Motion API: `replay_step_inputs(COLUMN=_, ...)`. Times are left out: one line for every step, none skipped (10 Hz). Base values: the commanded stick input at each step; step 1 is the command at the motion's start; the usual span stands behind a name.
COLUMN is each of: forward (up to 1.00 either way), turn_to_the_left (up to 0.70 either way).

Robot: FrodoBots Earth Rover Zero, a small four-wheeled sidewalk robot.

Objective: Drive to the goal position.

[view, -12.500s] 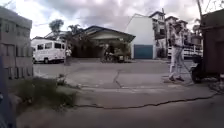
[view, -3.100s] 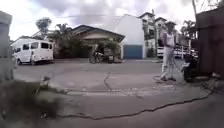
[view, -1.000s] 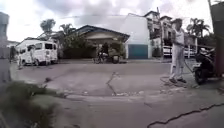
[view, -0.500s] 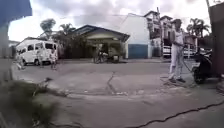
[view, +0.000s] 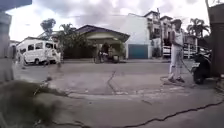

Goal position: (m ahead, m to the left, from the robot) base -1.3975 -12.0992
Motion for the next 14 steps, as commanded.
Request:
replay_step_inputs(forward=-0.12, turn_to_the_left=0.00)
replay_step_inputs(forward=-0.12, turn_to_the_left=0.00)
replay_step_inputs(forward=-0.12, turn_to_the_left=0.00)
replay_step_inputs(forward=-0.12, turn_to_the_left=0.00)
replay_step_inputs(forward=-0.12, turn_to_the_left=0.00)
replay_step_inputs(forward=-0.12, turn_to_the_left=0.00)
replay_step_inputs(forward=-0.12, turn_to_the_left=0.00)
replay_step_inputs(forward=-0.12, turn_to_the_left=0.00)
replay_step_inputs(forward=-0.12, turn_to_the_left=0.00)
replay_step_inputs(forward=-0.12, turn_to_the_left=0.00)
replay_step_inputs(forward=0.36, turn_to_the_left=0.00)
replay_step_inputs(forward=0.70, turn_to_the_left=0.00)
replay_step_inputs(forward=0.38, turn_to_the_left=0.00)
replay_step_inputs(forward=-0.12, turn_to_the_left=0.00)
